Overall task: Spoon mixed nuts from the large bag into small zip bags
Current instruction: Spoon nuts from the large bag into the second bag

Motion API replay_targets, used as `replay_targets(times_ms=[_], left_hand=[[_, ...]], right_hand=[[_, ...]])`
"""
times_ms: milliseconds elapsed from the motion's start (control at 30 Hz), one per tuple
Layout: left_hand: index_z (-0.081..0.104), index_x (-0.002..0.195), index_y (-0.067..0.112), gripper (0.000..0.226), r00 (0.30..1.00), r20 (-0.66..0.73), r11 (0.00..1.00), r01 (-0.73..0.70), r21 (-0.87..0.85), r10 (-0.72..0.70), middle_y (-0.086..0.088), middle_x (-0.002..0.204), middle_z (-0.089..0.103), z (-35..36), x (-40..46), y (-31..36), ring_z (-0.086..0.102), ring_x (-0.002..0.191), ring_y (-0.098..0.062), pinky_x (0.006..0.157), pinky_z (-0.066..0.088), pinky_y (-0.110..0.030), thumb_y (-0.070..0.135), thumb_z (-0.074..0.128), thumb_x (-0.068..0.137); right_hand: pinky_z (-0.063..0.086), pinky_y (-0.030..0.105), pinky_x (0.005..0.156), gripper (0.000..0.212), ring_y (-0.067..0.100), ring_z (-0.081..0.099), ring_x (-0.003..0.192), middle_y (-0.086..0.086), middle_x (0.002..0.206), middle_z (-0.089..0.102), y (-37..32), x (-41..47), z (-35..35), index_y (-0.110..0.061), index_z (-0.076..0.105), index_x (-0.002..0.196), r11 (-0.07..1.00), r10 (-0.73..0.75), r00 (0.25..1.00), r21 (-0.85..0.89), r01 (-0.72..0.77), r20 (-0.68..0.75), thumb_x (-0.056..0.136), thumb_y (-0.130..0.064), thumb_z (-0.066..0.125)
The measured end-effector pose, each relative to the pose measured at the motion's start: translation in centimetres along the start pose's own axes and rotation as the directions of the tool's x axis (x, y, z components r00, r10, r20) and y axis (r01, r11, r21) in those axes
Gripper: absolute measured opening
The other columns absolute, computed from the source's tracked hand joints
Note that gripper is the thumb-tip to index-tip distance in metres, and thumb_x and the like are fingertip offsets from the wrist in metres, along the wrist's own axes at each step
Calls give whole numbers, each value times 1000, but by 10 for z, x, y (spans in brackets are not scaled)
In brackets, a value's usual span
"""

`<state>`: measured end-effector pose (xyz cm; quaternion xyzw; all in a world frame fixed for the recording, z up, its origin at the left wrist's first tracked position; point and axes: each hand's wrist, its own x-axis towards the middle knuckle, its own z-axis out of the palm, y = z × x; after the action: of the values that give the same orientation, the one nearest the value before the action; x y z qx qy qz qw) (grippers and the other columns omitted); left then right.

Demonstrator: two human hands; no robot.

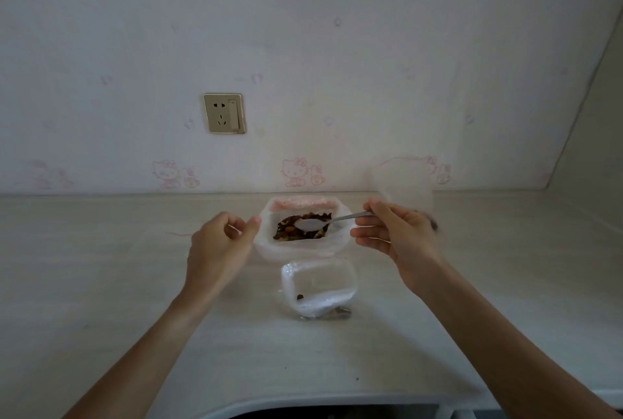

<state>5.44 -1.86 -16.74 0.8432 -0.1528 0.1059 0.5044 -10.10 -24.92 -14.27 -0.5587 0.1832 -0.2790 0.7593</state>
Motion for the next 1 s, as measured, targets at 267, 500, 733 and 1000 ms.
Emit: replay_targets(times_ms=[267, 500, 733, 1000], left_hand=[[63, 104, 31, 66, 988, 132, 997, 77, 25, -79, 19, 95, 65, 36, 20, -2, 63, 87, -2, 71, 47, -26, 88, 53, 73], [64, 71, 25, 26, 989, 131, 989, -89, 114, 74, 7, 64, 64, 48, 20, -8, 57, 55, -6, 45, 38, -12, 37, 68, 94], [70, 80, 20, 17, 983, 144, 993, -115, 29, 110, 1, 73, 70, 46, 20, -8, 65, 68, -17, 50, 38, -17, 29, 70, 94], [76, 99, 26, 9, 979, 129, 986, -148, -77, 158, 14, 88, 74, 46, 17, -4, 66, 84, 0, 69, 50, -24, 23, 70, 93]], right_hand=[[63, 33, 61, 29, 29, 74, 65, 19, 79, 75, 31, 21, 20, 2, 73, 97, 991, 61, 998, -119, -63, -22, 99, -26, 67], [63, 33, 66, 25, 32, 78, 77, 17, 87, 78, 39, 25, 22, -2, 74, 97, 981, 63, 994, -188, -46, 86, 95, -27, 72], [61, 24, 65, 9, 25, 78, 76, 9, 84, 80, 47, 26, 24, -4, 75, 97, 950, -39, 992, -304, 74, 120, 95, -12, 70], [59, 22, 61, 8, 14, 76, 73, -2, 80, 80, 52, 27, 27, -15, 76, 95, 881, -166, 979, -428, 200, 117, 96, -11, 70]])
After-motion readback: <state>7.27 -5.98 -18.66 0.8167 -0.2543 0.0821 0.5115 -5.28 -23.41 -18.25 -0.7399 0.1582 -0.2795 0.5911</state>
